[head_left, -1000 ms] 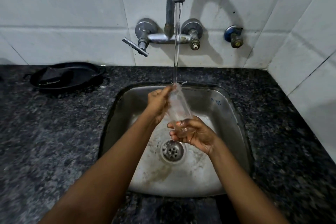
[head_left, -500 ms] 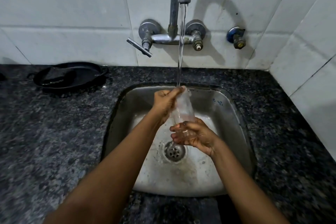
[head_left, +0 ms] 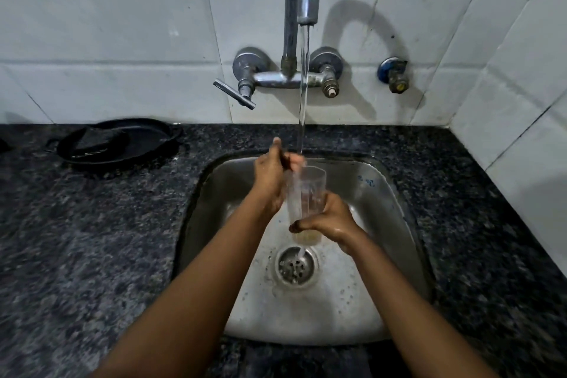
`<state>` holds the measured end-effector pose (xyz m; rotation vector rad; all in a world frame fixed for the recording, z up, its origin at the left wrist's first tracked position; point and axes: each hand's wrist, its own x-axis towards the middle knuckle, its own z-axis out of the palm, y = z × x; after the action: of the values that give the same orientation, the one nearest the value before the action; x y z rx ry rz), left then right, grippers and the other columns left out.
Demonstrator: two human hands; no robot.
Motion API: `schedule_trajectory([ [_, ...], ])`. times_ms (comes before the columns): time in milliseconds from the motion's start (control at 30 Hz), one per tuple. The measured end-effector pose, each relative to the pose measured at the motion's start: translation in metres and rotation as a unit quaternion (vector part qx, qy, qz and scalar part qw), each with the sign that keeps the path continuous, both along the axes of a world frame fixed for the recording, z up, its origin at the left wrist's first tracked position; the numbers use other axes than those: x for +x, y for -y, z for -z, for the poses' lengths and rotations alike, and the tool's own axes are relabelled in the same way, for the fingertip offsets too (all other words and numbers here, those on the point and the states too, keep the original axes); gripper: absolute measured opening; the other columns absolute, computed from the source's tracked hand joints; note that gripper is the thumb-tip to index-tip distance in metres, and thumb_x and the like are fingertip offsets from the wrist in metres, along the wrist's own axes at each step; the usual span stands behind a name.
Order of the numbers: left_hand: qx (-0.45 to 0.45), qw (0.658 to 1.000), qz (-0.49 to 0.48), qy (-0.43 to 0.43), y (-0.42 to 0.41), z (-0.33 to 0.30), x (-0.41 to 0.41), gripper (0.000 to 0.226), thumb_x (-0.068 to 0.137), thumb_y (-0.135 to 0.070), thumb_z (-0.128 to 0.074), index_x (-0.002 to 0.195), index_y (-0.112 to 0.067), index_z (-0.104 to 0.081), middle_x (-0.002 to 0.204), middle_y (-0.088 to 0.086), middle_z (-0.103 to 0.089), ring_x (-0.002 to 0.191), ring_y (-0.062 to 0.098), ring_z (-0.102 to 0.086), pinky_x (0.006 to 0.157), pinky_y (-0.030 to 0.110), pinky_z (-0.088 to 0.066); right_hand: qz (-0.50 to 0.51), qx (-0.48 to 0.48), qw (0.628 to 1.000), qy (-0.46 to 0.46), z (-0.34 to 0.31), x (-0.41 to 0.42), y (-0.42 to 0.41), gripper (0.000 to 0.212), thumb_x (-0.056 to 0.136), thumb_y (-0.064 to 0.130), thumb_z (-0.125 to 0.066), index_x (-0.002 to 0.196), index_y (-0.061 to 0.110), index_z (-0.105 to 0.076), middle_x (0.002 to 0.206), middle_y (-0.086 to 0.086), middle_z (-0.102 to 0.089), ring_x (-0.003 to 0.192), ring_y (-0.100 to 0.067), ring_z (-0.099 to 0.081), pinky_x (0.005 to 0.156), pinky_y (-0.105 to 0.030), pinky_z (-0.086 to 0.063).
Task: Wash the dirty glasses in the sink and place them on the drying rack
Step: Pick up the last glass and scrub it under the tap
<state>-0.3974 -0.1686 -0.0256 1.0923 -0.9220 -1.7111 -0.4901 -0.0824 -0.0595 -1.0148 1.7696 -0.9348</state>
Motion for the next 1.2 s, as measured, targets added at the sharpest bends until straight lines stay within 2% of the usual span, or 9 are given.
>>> schedule_trajectory([
  [100,0.033,0.996,-0.035,-0.078,0.005,-0.004,0.005,0.05,0.098,-0.038,-0.035,0.07,-0.008,-0.063,0.054,0.0,-0.061,0.047,0.008,-0.058,0.064,0.028,-0.051,0.047,-0.026,0.998,-0.029,-0.003,0.003,0.011,0.073,0.048,0.0,-0.086,0.113,0.011,-0.054,0.108,-0.005,-0.064,0.099,-0.022,-0.06,0.085,-0.042,-0.054],
  [267,0.026,0.998,-0.051,-0.027,0.0,0.007,0.023,0.047,0.099,-0.04,-0.032,0.082,-0.015,-0.068,0.069,-0.004,-0.069,0.071,0.012,-0.061,0.068,0.028,-0.048,0.028,-0.041,0.998,-0.045,-0.005,0.002,0.022,0.07,0.05,-0.003,-0.084,0.112,0.012,-0.054,0.108,-0.005,-0.061,0.102,-0.026,-0.059,0.079,-0.038,-0.053],
  [367,0.03,0.999,-0.037,-0.008,0.0,0.014,0.034,0.042,0.098,-0.04,-0.035,0.1,-0.013,-0.067,0.095,0.004,-0.069,0.089,0.018,-0.063,0.08,0.031,-0.049,-0.008,-0.037,0.98,-0.198,-0.01,0.0,0.029,0.059,0.048,0.007,-0.086,0.095,0.02,-0.054,0.11,-0.009,-0.059,0.098,-0.028,-0.058,0.07,-0.036,-0.051],
  [533,0.108,0.994,0.016,-0.005,-0.003,0.027,0.041,0.048,0.097,-0.044,-0.037,0.118,-0.007,-0.059,0.111,0.014,-0.066,0.104,0.026,-0.062,0.087,0.035,-0.052,-0.033,-0.043,0.946,-0.32,-0.035,-0.005,0.036,0.07,0.045,0.016,-0.088,0.109,0.021,-0.059,0.113,-0.006,-0.064,0.109,-0.029,-0.056,0.097,-0.051,-0.043],
  [800,0.233,0.971,0.045,-0.022,-0.009,0.038,0.039,0.073,0.094,-0.059,-0.012,0.126,-0.004,-0.048,0.093,0.022,-0.063,0.073,0.028,-0.064,0.066,0.034,-0.056,-0.059,-0.124,0.975,-0.173,-0.061,-0.004,0.044,0.054,0.055,0.022,-0.089,0.103,0.016,-0.065,0.092,0.001,-0.068,0.083,-0.012,-0.064,0.066,-0.017,-0.05],
  [867,0.237,0.97,0.045,-0.012,-0.01,0.039,0.038,0.072,0.095,-0.058,-0.013,0.131,-0.004,-0.044,0.096,0.024,-0.061,0.079,0.031,-0.063,0.072,0.037,-0.055,-0.049,-0.136,0.978,-0.148,-0.057,0.0,0.05,0.046,0.063,0.028,-0.085,0.101,0.016,-0.063,0.085,0.007,-0.064,0.075,-0.005,-0.059,0.061,-0.012,-0.046],
  [933,0.237,0.971,0.024,-0.017,-0.007,0.038,0.039,0.067,0.096,-0.055,-0.016,0.134,-0.005,-0.04,0.1,0.025,-0.06,0.088,0.034,-0.062,0.081,0.039,-0.05,-0.033,-0.133,0.98,-0.146,-0.052,0.001,0.058,0.04,0.069,0.038,-0.079,0.096,0.014,-0.062,0.077,0.008,-0.061,0.068,-0.004,-0.055,0.061,-0.018,-0.045],
  [1067,0.18,0.983,-0.02,-0.014,0.006,0.033,0.043,0.062,0.094,-0.054,-0.033,0.131,-0.006,-0.049,0.099,0.016,-0.063,0.081,0.025,-0.061,0.067,0.034,-0.052,0.02,-0.095,0.987,-0.131,-0.028,0.001,0.058,0.033,0.088,0.04,-0.058,0.094,0.008,-0.065,0.082,-0.003,-0.063,0.076,-0.016,-0.059,0.066,-0.029,-0.045],
  [1200,0.096,0.993,-0.029,0.066,0.008,0.023,0.043,0.046,0.092,-0.048,-0.046,0.121,-0.014,-0.056,0.115,0.015,-0.062,0.1,0.03,-0.063,0.077,0.038,-0.055,0.015,-0.027,0.992,0.121,-0.007,0.002,0.036,0.021,0.093,0.029,-0.052,0.091,0.01,-0.06,0.081,-0.008,-0.059,0.072,-0.021,-0.058,0.066,-0.039,-0.052],
])
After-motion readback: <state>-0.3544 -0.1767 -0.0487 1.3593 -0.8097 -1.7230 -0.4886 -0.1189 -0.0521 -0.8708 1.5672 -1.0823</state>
